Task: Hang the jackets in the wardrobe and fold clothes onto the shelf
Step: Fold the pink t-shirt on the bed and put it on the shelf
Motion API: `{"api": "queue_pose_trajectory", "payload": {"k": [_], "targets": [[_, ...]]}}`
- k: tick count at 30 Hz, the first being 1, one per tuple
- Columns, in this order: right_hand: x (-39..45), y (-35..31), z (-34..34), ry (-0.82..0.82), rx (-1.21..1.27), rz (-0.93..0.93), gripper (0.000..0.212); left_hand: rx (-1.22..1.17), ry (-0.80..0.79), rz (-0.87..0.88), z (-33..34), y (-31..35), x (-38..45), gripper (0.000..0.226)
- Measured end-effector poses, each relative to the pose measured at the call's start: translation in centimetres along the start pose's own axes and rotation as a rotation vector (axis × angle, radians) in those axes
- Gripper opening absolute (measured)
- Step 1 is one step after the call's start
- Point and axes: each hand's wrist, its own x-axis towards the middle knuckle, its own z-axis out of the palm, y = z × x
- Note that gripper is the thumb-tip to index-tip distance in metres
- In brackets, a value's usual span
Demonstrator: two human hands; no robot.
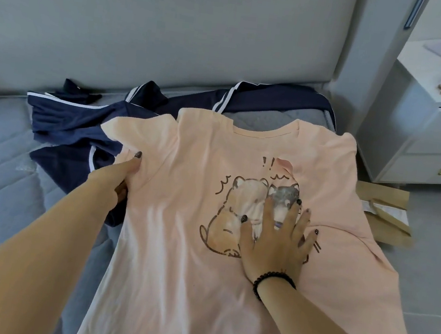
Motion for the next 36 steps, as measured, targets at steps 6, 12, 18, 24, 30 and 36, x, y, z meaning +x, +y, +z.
{"api": "queue_pose_trajectory", "payload": {"k": [6,12,18,24,30,36], "targets": [[0.0,0.0,-0.1,0.029,0.003,0.006,0.073,0.213,0.359,0.214,2.3,-0.2,-3.1,0.039],[-0.1,-0.1,-0.5,0.01,0.006,0.001,0.071,0.584,0.026,1.086,7.4,-2.5,-9.3,0.009],[-0.2,-0.1,-0.9,0.044,0.06,0.006,0.067,0.865,-0.236,1.288,8.5,-5.6,-10.7,0.041],[-0.1,0.0,-0.7,0.017,0.088,-0.007,0.067,1.01,-0.17,1.096,10.7,-2.2,-9.8,0.051],[0.0,0.0,-0.6,0.043,0.097,-0.003,0.068,0.94,-0.051,0.902,13.8,1.3,-6.8,0.038],[-0.1,0.6,-1.7,-0.128,0.168,-0.032,0.069,1.109,0.011,1.128,14.2,-3.6,-4.7,0.046]]}}
